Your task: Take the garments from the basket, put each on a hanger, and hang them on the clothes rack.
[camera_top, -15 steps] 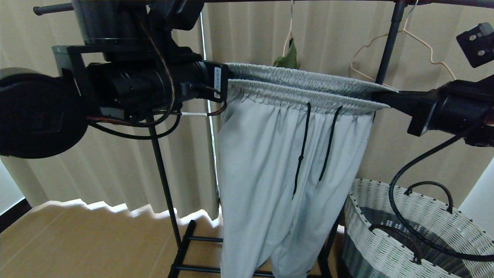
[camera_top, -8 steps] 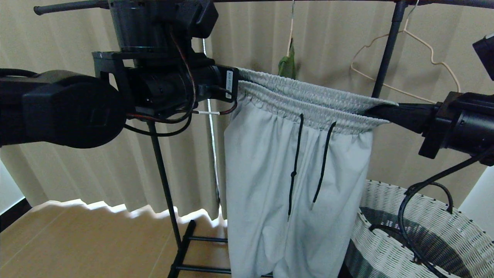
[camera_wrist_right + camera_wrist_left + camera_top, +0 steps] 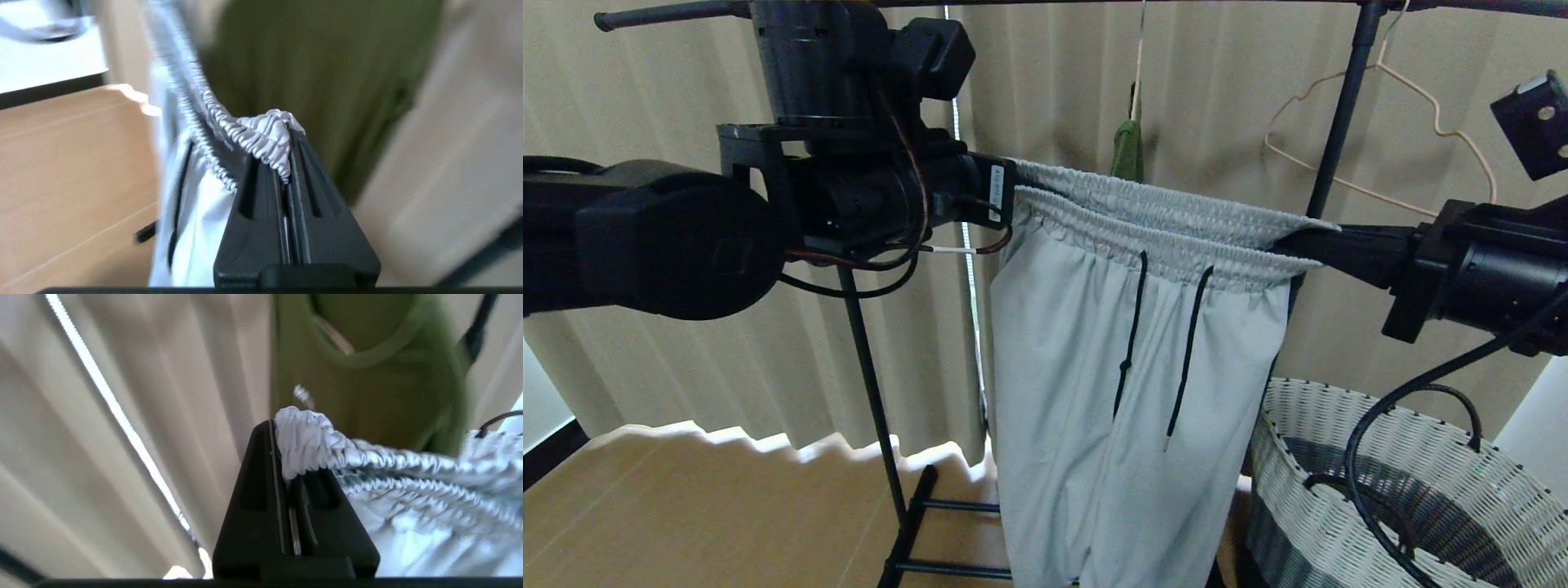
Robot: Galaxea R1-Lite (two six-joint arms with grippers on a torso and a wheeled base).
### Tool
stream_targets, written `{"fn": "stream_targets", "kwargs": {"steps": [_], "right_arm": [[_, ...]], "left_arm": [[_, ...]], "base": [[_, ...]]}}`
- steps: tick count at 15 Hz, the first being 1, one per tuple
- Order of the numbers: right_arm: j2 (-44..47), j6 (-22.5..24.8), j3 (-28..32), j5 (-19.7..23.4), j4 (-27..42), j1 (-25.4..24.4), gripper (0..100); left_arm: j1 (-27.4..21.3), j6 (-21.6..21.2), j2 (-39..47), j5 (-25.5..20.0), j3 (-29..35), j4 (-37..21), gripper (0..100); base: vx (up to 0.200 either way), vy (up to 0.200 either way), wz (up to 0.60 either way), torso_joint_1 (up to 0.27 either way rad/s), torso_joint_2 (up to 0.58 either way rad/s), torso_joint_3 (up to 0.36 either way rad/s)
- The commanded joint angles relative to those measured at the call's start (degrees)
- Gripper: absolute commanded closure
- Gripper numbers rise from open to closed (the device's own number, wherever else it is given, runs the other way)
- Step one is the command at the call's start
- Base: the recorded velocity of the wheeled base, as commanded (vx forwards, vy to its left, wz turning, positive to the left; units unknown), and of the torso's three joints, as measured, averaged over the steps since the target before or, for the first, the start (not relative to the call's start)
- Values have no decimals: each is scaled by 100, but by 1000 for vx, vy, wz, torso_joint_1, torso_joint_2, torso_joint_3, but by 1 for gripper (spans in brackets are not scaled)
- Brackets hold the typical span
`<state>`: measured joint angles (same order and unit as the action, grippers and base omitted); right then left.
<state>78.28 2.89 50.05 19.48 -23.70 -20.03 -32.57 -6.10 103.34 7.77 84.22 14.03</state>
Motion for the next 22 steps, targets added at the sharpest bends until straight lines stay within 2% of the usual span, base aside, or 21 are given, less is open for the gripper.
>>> {"fn": "stream_targets", "kwargs": {"steps": [1,4,10,13,15,20,22], "right_arm": [[381,10,136,-23,-161,298,100],[882,1,611,-428,-478,403,100],[1814,-16,1929,-515,-671,271,100],[1955,-25,2087,-498,-715,43,100],[1955,-69,2158,-498,-715,-54,100],[1972,-69,2158,-515,-838,-124,100],[1946,-87,2035,-700,-1014,-106,100]], "left_arm": [[93,-6,-420,-21,-372,-85,100],[93,-6,-1176,-73,-846,-779,100],[41,-32,-1993,-1154,-1259,-1755,100],[41,-23,-2239,-1752,-1585,-1772,100],[-3,-32,-2310,-1822,-1734,-1772,100],[-531,-32,-2556,-1831,-2015,-1772,100],[-522,-41,-2705,-1822,-2270,-1763,100]], "base": [[0,0,0,0,0,0],[0,0,0,0,0,0],[0,0,0,0,0,0],[0,0,0,0,0,0],[0,0,0,0,0,0],[0,0,0,0,0,0],[0,0,0,0,0,0]]}}
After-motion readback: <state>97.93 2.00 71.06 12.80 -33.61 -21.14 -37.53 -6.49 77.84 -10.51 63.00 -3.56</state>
